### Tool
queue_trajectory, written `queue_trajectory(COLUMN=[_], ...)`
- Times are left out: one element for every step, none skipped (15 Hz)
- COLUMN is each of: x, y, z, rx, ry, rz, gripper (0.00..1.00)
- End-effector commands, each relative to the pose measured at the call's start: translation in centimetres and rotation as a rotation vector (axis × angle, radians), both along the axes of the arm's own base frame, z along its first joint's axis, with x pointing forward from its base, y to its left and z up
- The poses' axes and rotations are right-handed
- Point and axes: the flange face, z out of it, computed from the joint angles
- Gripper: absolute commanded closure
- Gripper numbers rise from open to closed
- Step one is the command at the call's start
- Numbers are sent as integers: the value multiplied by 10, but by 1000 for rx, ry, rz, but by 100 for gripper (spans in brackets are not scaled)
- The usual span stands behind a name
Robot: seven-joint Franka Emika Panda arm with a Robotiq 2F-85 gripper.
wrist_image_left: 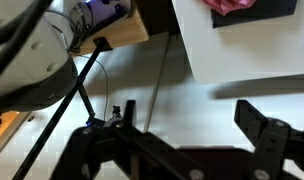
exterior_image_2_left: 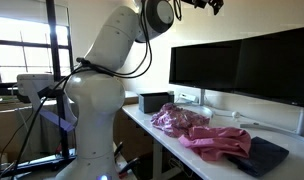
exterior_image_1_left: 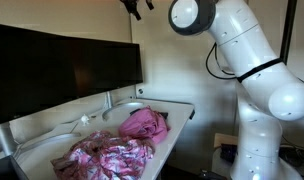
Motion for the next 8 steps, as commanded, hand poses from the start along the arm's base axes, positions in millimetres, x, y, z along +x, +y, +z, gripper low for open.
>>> queue_trajectory(x=[-11, -9, -8, -5, -3, -1, 1, 3], y=[-1, 0, 0, 0, 0, 0, 0, 0], z=[4, 2, 1, -3, -6, -8, -9, -10], rx=[152, 187, 223, 262, 301, 338, 373, 408], ry=[25, 26, 27, 29, 35, 36, 34, 37], rz=[112, 138, 164, 187, 211, 241, 274, 304], gripper=[0, 0, 0, 0, 0, 0, 0, 0])
